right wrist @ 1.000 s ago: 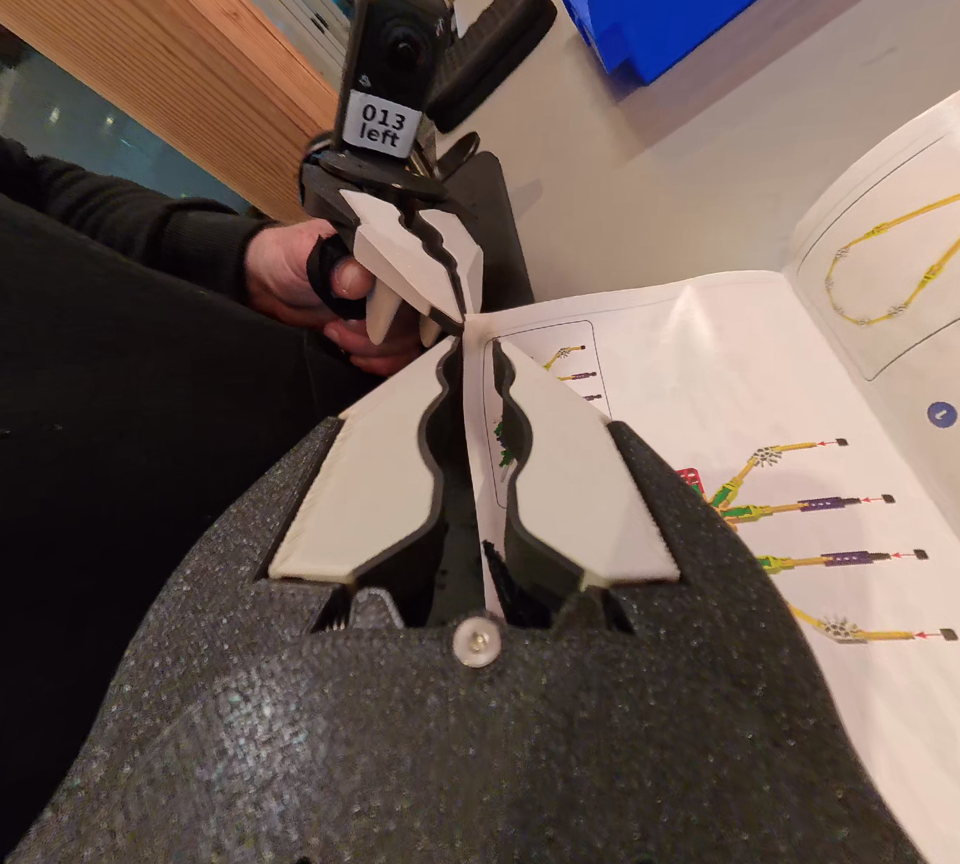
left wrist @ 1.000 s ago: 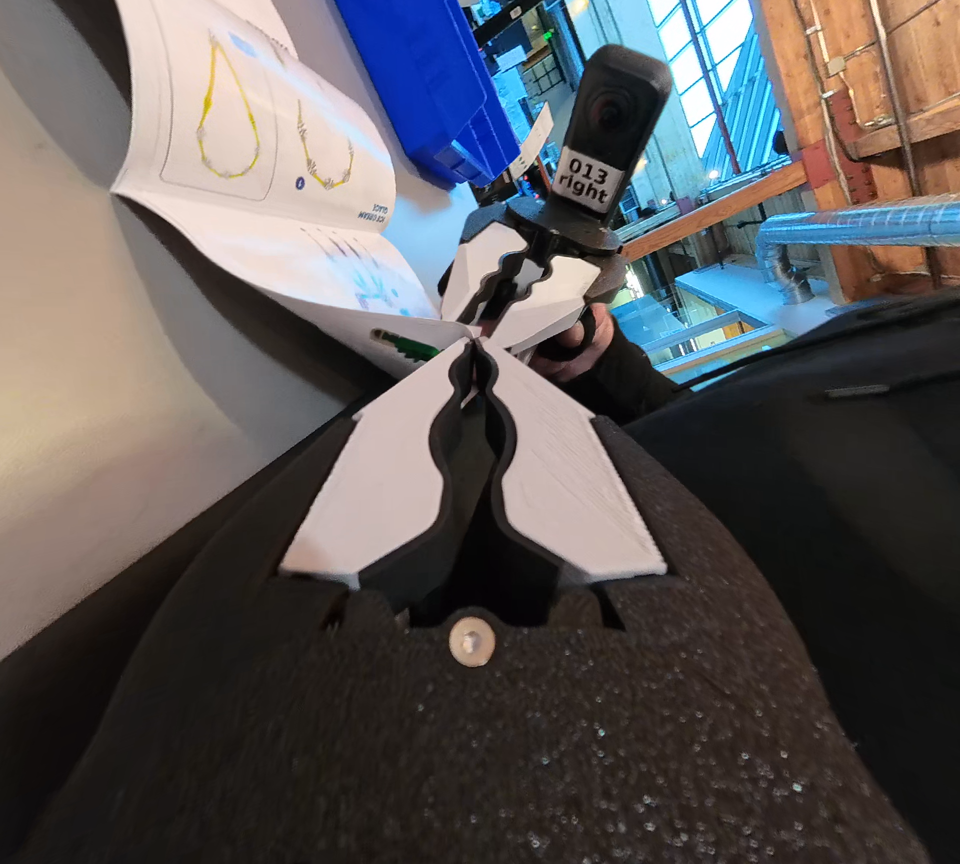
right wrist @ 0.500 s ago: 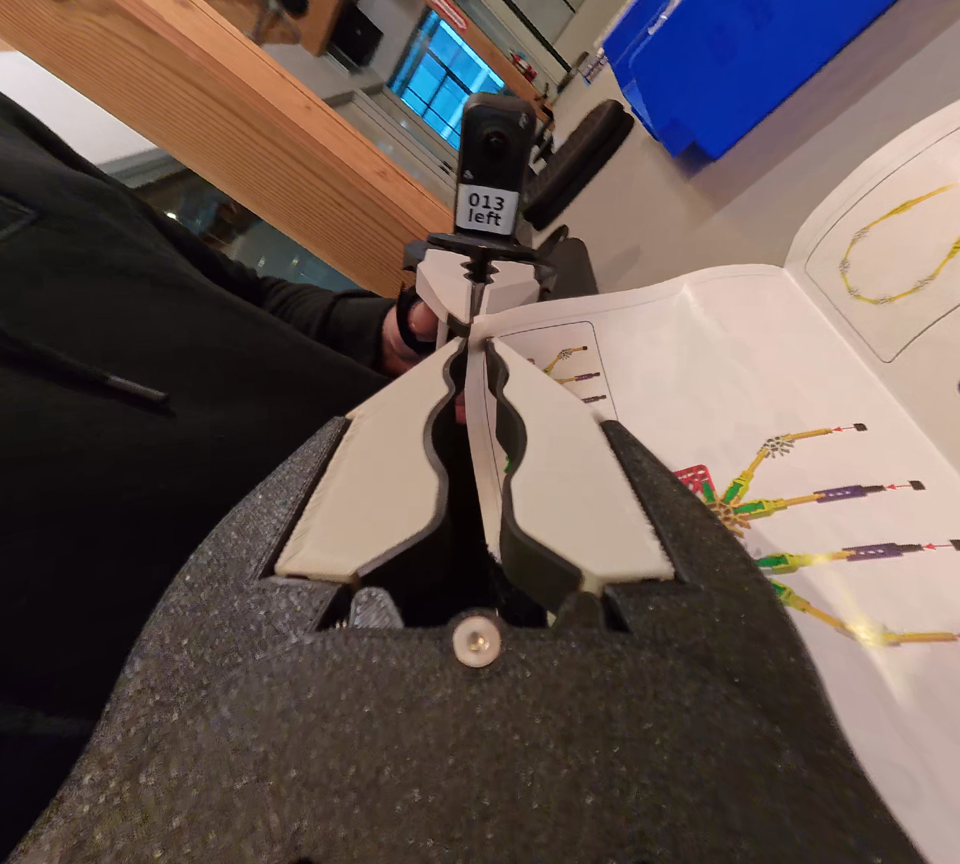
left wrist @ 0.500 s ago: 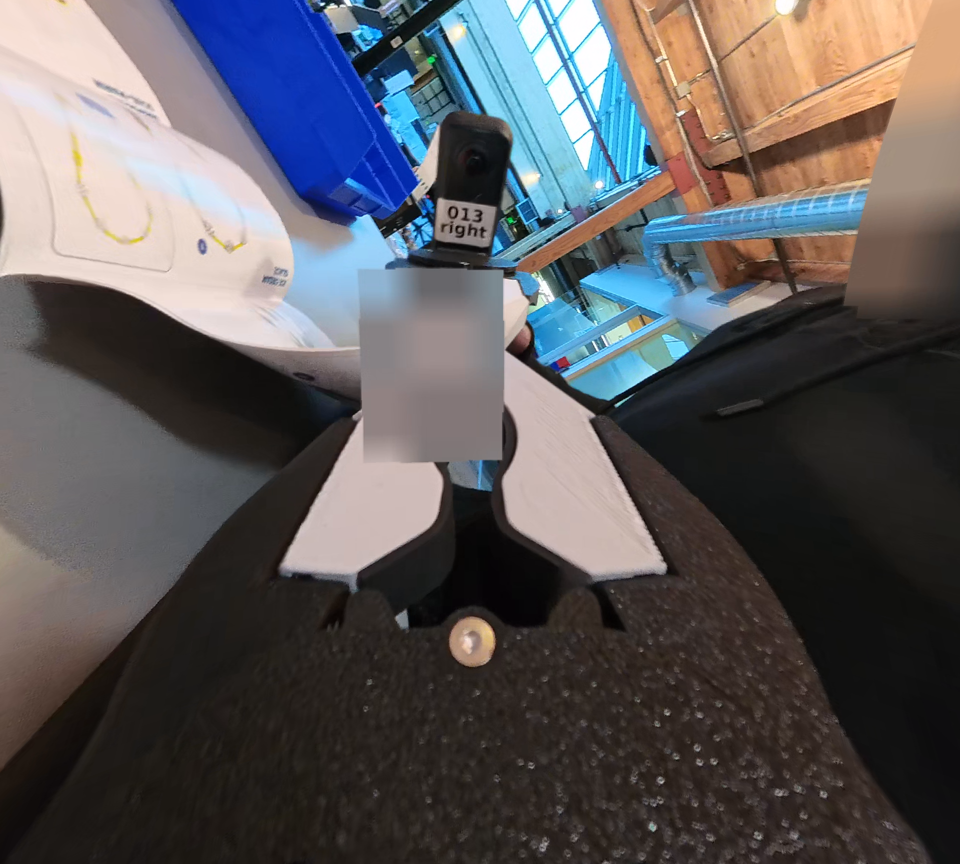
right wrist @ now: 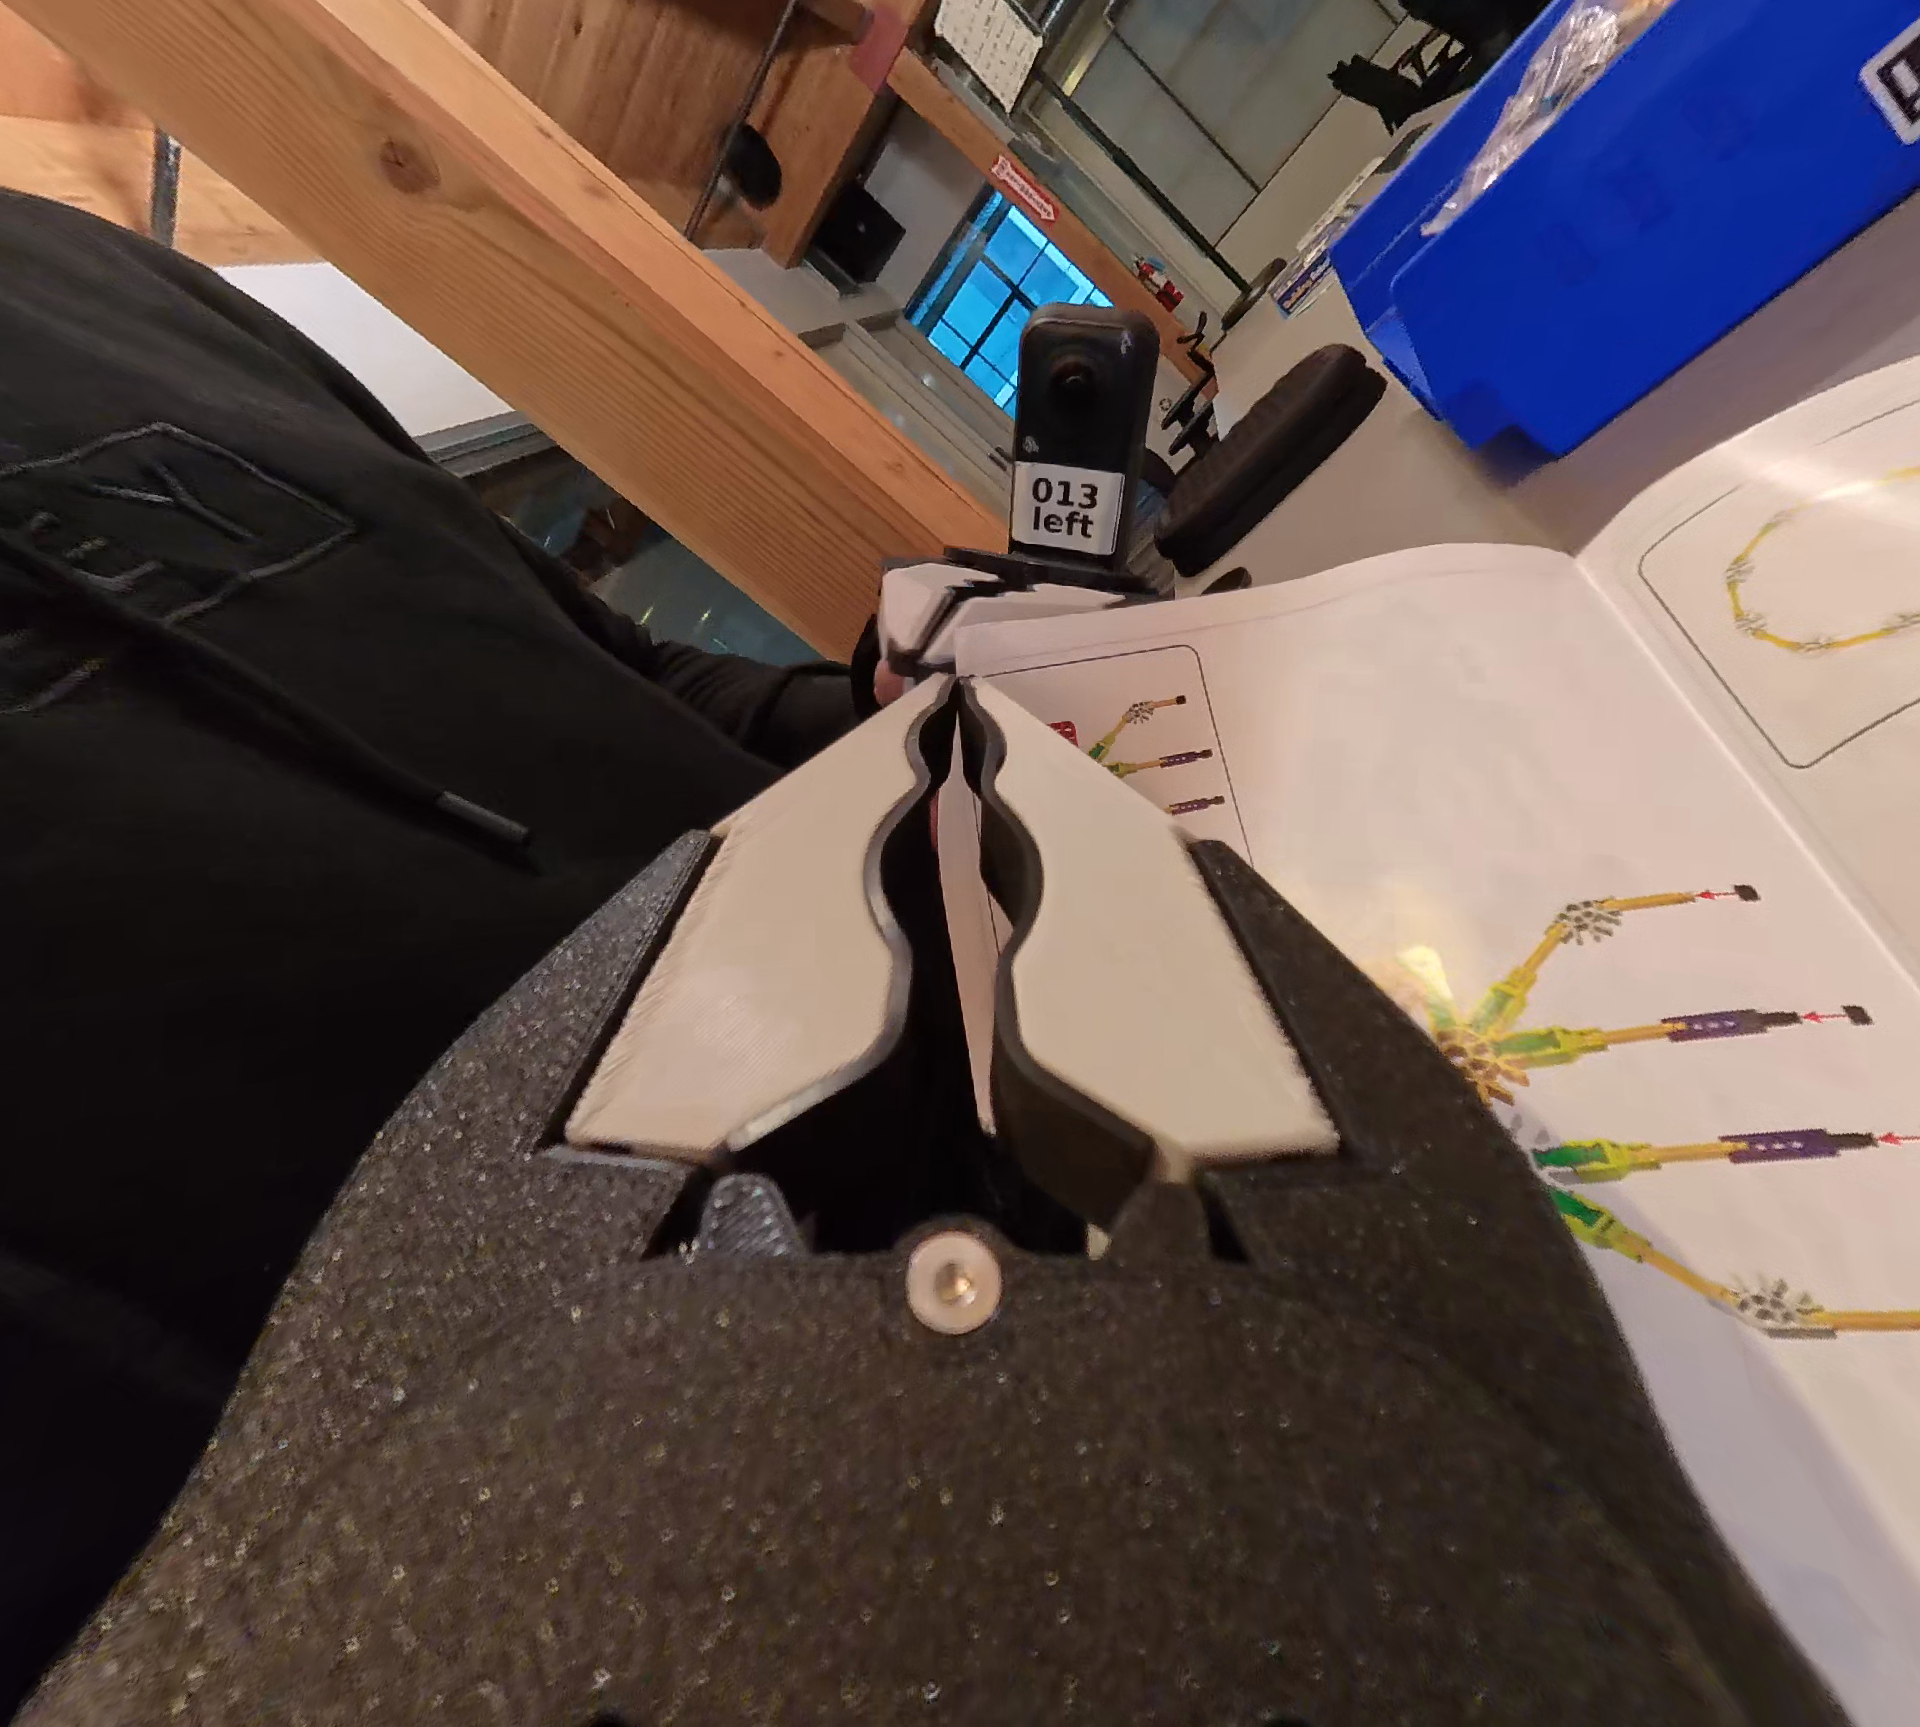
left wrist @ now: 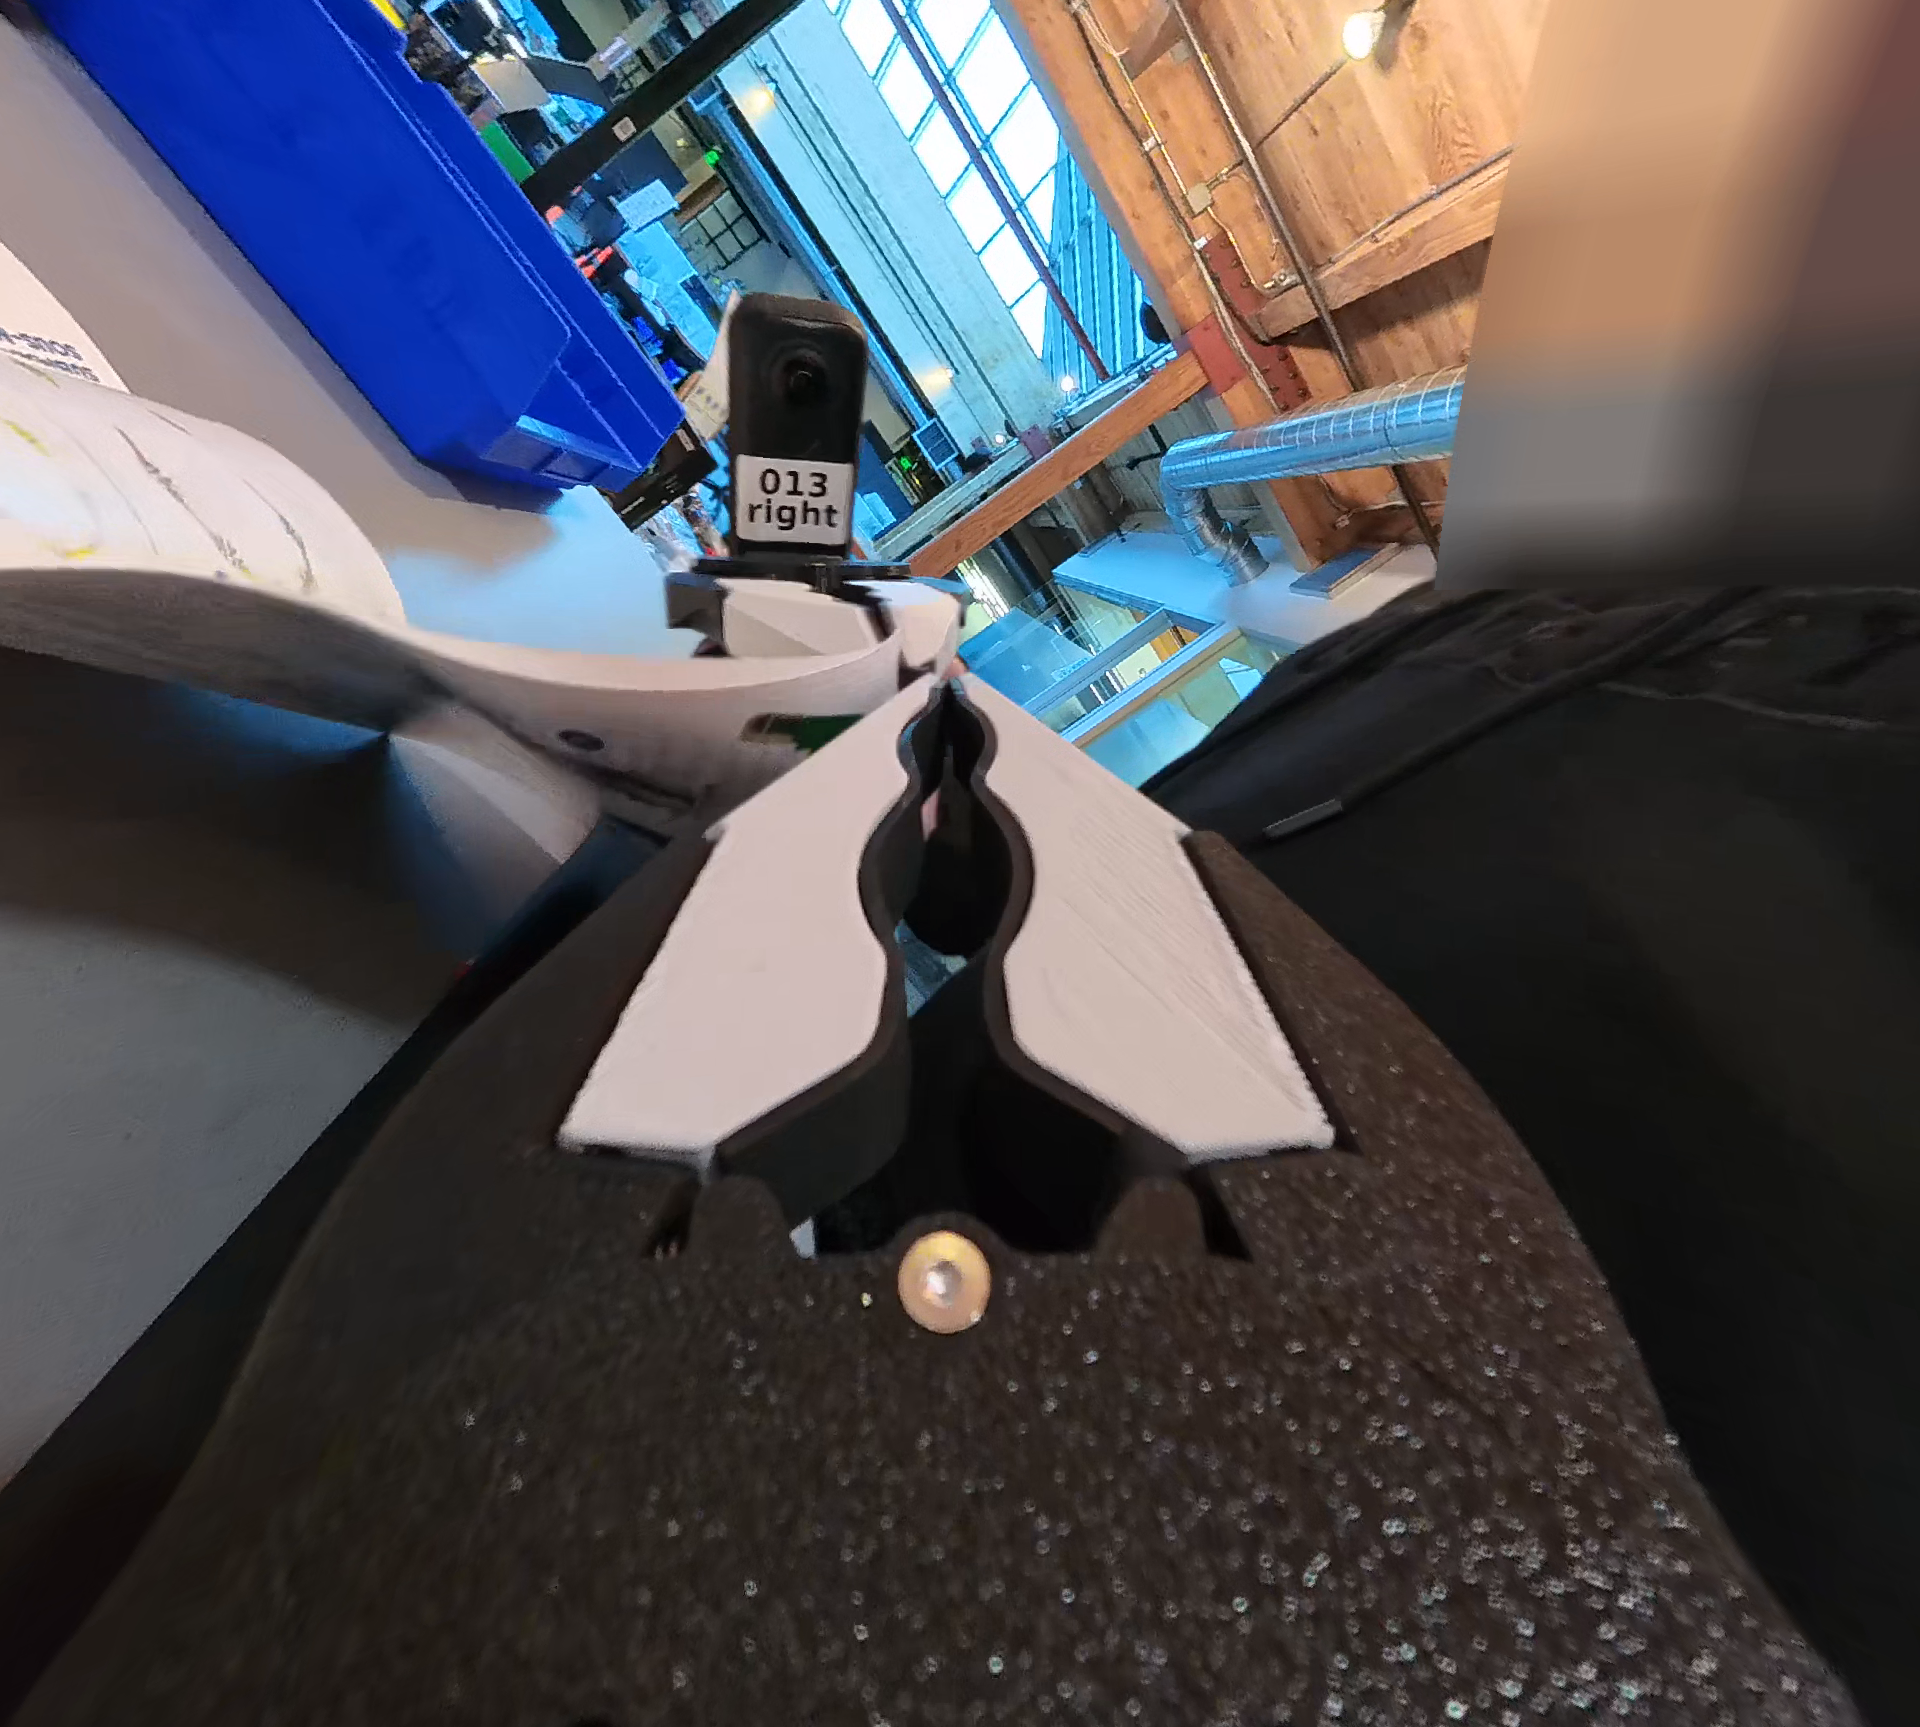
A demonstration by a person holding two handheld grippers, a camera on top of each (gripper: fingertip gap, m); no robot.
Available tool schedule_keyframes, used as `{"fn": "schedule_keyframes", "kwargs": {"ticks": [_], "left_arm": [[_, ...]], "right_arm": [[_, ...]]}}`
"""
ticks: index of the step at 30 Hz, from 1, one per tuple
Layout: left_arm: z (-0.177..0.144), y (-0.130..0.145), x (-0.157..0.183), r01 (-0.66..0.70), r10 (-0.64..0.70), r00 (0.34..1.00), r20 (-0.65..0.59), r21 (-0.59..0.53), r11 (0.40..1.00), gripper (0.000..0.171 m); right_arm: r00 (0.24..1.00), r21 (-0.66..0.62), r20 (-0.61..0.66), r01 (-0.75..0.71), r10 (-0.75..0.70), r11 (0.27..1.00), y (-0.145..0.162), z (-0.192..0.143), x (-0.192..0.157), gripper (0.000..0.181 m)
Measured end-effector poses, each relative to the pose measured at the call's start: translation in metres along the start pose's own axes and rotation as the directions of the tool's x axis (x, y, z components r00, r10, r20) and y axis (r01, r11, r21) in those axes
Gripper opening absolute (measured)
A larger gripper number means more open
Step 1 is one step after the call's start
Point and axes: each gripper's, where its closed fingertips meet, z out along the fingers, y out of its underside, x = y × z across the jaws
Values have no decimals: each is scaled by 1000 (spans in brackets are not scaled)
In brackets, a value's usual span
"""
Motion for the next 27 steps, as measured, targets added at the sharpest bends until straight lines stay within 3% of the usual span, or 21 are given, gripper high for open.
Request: {"fn": "schedule_keyframes", "kwargs": {"ticks": [4, 8, 10, 14, 15, 18, 21, 24, 27], "left_arm": [[-4, -1, -5, -12, 15, 997, 76, -29, 999, 0], [-18, 0, -14, 61, -56, 989, 136, -39, 997, 1], [-28, 4, -15, 130, -124, 982, 146, -35, 991, 13], [-57, 8, -23, 129, -121, 957, 265, -15, 992, 31], [-63, 6, -21, 99, -90, 956, 281, -18, 995, 34], [-76, 14, -20, -84, 141, 920, 366, -167, 982, 38], [-82, 10, -17, -200, 277, 891, 359, -237, 951, 45], [-84, 11, -9, -363, 472, 831, 295, -356, 861, 47], [-86, 28, -9, -466, 626, 754, 196, -511, 722, 45]], "right_arm": [[998, -8, -37, 41, -41, 999, -2, 2, -6, 0], [990, -34, -101, 96, -99, 995, 8, 10, 0, 0], [985, -46, -127, 109, -114, 993, 15, 16, 4, 0], [985, -65, -132, 100, -108, 993, 31, 34, 5, 0], [984, -76, -135, 104, -114, 992, 35, 39, 5, 0], [985, -78, -133, 96, -106, 992, 43, 50, 5, 0], [986, -70, -139, 87, -96, 994, 47, 55, 7, 0], [987, -64, -138, 79, -87, 995, 51, 59, 6, 0], [987, -58, -137, 74, -81, 996, 54, 63, 4, 0]]}}
